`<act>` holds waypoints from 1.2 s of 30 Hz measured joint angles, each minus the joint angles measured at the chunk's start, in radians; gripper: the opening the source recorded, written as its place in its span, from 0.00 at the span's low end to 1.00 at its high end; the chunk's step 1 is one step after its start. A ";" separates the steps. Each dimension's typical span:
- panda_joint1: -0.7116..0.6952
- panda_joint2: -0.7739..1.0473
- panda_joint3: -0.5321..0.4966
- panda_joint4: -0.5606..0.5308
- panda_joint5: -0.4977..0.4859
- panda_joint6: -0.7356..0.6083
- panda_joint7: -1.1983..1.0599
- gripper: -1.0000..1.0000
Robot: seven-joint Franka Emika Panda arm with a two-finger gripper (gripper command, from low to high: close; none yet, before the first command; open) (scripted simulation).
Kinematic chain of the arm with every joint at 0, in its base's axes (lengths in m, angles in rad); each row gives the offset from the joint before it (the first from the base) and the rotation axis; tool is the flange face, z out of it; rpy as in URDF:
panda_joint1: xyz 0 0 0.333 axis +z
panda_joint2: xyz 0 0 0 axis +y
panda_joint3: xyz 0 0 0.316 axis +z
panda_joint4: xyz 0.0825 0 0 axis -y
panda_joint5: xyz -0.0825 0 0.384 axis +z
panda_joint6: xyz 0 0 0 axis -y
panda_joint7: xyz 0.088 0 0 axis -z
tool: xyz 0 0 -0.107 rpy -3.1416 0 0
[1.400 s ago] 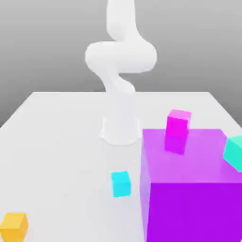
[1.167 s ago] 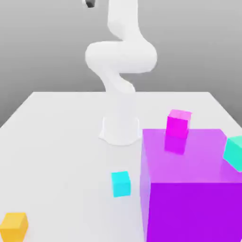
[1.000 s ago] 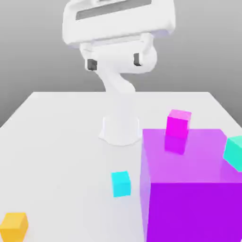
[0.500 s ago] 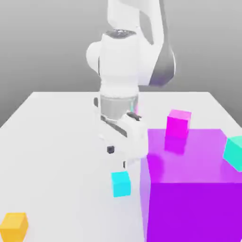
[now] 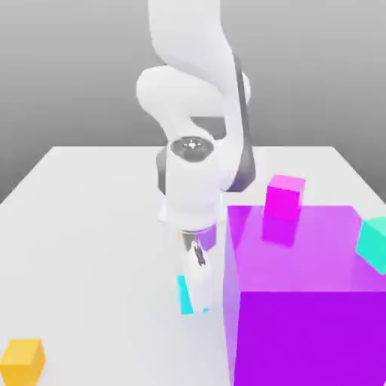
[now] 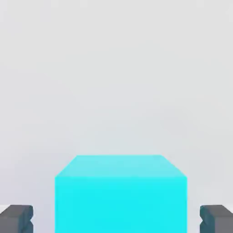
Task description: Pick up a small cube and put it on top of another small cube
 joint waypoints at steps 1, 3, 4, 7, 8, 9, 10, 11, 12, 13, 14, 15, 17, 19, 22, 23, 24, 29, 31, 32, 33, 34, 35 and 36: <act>0.000 0.000 0.000 0.000 0.000 0.001 0.000 0.00; 0.000 0.000 0.000 0.000 0.000 0.003 0.000 0.00; 0.014 0.013 -0.014 0.002 -0.001 0.013 0.002 0.00; -0.035 -0.052 0.042 -0.010 0.030 -0.041 -0.024 0.00; -0.054 -0.085 0.070 -0.016 0.064 -0.068 -0.049 0.00; -0.069 -0.120 0.095 -0.022 0.099 -0.096 -0.074 0.00; -0.066 -0.156 0.104 -0.029 0.138 -0.126 -0.102 0.00; -0.055 -0.192 0.106 -0.035 0.168 -0.155 -0.123 0.00; -0.043 -0.228 0.104 -0.042 0.189 -0.185 -0.137 0.00; -0.039 -0.264 0.100 -0.048 0.203 -0.215 -0.146 0.00; -0.033 -0.290 0.098 -0.048 0.221 -0.248 -0.148 0.00; -0.030 -0.309 0.093 -0.036 0.230 -0.286 -0.164 0.00; -0.030 -0.339 0.082 0.006 0.235 -0.362 -0.219 0.00; -0.027 -0.364 0.065 0.054 0.234 -0.439 -0.283 0.00; -0.014 -0.407 0.044 0.125 0.227 -0.551 -0.385 0.00; -0.007 -0.426 0.042 0.146 0.223 -0.589 -0.421 0.00; -0.001 -0.444 0.043 0.167 0.219 -0.625 -0.456 0.00; 0.047 -0.542 0.049 0.267 0.201 -0.812 -0.636 0.00; 0.085 -0.592 0.061 0.302 0.202 -0.895 -0.706 0.00; 0.106 -0.618 0.069 0.319 0.204 -0.937 -0.742 0.00; 0.127 -0.644 0.077 0.336 0.206 -0.979 -0.777 0.00; 0.150 -0.670 0.084 0.353 0.207 -1.021 -0.811 0.00; 0.173 -0.695 0.092 0.369 0.209 -1.062 -0.844 0.00; 0.198 -0.722 0.103 0.380 0.217 -1.099 -0.873 0.00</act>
